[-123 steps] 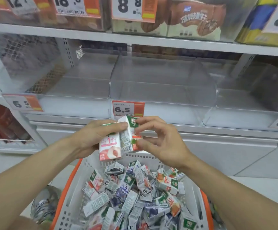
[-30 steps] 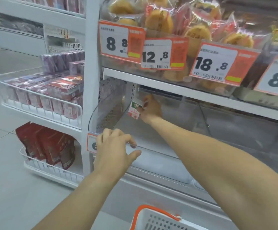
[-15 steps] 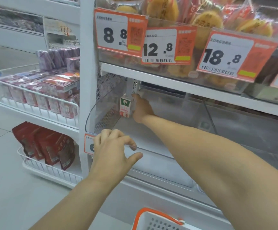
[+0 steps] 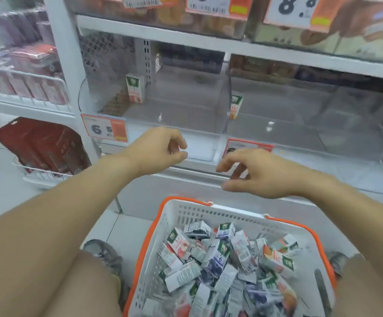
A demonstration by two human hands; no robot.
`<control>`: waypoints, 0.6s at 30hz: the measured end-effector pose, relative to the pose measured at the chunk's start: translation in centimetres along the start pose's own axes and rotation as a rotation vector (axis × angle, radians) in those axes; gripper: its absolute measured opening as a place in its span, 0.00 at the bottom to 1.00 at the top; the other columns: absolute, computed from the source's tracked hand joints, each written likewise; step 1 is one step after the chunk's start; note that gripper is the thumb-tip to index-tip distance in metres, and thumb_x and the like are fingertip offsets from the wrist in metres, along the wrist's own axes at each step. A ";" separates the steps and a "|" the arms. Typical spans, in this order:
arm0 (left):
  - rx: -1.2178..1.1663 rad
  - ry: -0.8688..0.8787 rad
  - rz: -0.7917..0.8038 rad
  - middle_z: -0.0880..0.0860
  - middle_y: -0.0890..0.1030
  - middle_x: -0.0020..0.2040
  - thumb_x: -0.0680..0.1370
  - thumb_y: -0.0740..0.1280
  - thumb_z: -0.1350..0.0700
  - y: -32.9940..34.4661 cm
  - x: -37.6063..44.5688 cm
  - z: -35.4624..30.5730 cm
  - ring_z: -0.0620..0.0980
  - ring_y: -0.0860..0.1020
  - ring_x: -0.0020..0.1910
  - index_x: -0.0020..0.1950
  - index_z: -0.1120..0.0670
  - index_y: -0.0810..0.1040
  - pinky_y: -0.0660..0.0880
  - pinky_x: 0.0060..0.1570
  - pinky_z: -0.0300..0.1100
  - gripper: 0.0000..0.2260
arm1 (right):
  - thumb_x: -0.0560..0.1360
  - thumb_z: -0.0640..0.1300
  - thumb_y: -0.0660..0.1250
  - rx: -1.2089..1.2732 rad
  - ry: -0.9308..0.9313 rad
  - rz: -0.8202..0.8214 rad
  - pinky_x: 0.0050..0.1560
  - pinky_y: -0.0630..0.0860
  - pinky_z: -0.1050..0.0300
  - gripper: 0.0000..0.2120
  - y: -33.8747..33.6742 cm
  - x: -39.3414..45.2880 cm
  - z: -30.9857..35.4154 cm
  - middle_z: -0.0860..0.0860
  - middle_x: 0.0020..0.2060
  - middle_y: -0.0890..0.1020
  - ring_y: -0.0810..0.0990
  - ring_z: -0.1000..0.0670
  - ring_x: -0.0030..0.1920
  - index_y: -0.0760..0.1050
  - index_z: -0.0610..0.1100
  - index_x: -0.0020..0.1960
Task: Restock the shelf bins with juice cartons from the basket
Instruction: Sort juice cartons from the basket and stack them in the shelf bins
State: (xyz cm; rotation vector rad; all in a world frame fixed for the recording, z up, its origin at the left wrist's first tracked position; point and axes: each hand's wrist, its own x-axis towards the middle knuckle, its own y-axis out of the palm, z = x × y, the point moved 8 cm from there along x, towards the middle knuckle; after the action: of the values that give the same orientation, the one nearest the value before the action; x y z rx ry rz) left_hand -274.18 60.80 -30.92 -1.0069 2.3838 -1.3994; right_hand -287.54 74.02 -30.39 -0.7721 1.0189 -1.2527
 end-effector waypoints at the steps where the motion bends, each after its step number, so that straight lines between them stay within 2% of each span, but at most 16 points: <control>1: 0.008 -0.017 0.077 0.46 0.80 0.40 0.76 0.72 0.51 1.7 0.1 -0.6 0.48 0.79 0.41 0.51 0.52 0.82 0.74 0.45 0.40 0.08 | 0.75 0.56 0.71 -0.032 0.037 0.079 0.50 0.76 0.63 0.16 1.5 -0.6 -1.3 0.57 0.56 0.80 0.81 0.58 0.49 0.76 0.53 0.61; 5: 0.152 -0.028 0.441 0.44 0.76 0.41 0.76 0.71 0.47 10.3 -0.7 -2.8 0.48 0.77 0.44 0.50 0.51 0.79 0.69 0.43 0.38 0.09 | 0.75 0.54 0.72 -0.089 0.132 0.256 0.53 0.74 0.57 0.20 8.2 -1.4 -5.4 0.52 0.57 0.80 0.78 0.51 0.52 0.75 0.48 0.64; 8: 0.280 -0.073 0.677 0.51 0.80 0.51 0.77 0.70 0.47 17.0 -2.7 -2.2 0.50 0.74 0.47 0.58 0.56 0.79 0.69 0.46 0.38 0.16 | 0.76 0.52 0.71 -0.177 0.217 0.368 0.55 0.72 0.55 0.22 13.5 -2.3 -8.9 0.47 0.60 0.79 0.77 0.44 0.61 0.73 0.44 0.67; 10: 0.336 -0.124 0.795 0.53 0.80 0.57 0.76 0.71 0.47 20.6 -4.8 -1.0 0.52 0.76 0.51 0.61 0.56 0.77 0.70 0.49 0.40 0.19 | 0.77 0.51 0.70 -0.192 0.259 0.388 0.58 0.74 0.53 0.24 16.1 -3.1 -10.8 0.44 0.63 0.77 0.76 0.42 0.63 0.71 0.43 0.69; 14: 0.331 -0.229 1.037 0.51 0.75 0.62 0.71 0.74 0.40 26.3 -10.4 1.9 0.52 0.76 0.59 0.67 0.53 0.72 0.74 0.58 0.44 0.30 | 0.74 0.60 0.71 -0.079 0.319 0.417 0.66 0.72 0.46 0.38 20.5 -4.9 -13.2 0.44 0.71 0.68 0.73 0.41 0.67 0.60 0.46 0.76; 16: 0.316 -0.237 1.056 0.51 0.73 0.65 0.69 0.76 0.40 27.9 -12.3 2.7 0.53 0.74 0.61 0.68 0.52 0.71 0.73 0.61 0.46 0.32 | 0.72 0.62 0.72 -0.115 0.325 0.453 0.65 0.73 0.44 0.44 22.0 -5.5 -13.7 0.42 0.73 0.64 0.73 0.39 0.67 0.55 0.47 0.78; 18: 0.296 -0.210 0.968 0.51 0.74 0.64 0.71 0.76 0.46 28.3 -12.6 3.1 0.52 0.75 0.60 0.66 0.52 0.72 0.73 0.57 0.43 0.27 | 0.73 0.60 0.72 -0.129 0.326 0.425 0.60 0.75 0.45 0.41 22.4 -5.4 -13.7 0.41 0.72 0.65 0.76 0.38 0.62 0.56 0.47 0.77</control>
State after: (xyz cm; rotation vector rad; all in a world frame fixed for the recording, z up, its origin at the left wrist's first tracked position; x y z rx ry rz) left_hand -276.15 75.81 -58.09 0.1082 1.9460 -1.1080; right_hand -291.67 84.17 -54.87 -0.4197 1.4542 -0.9644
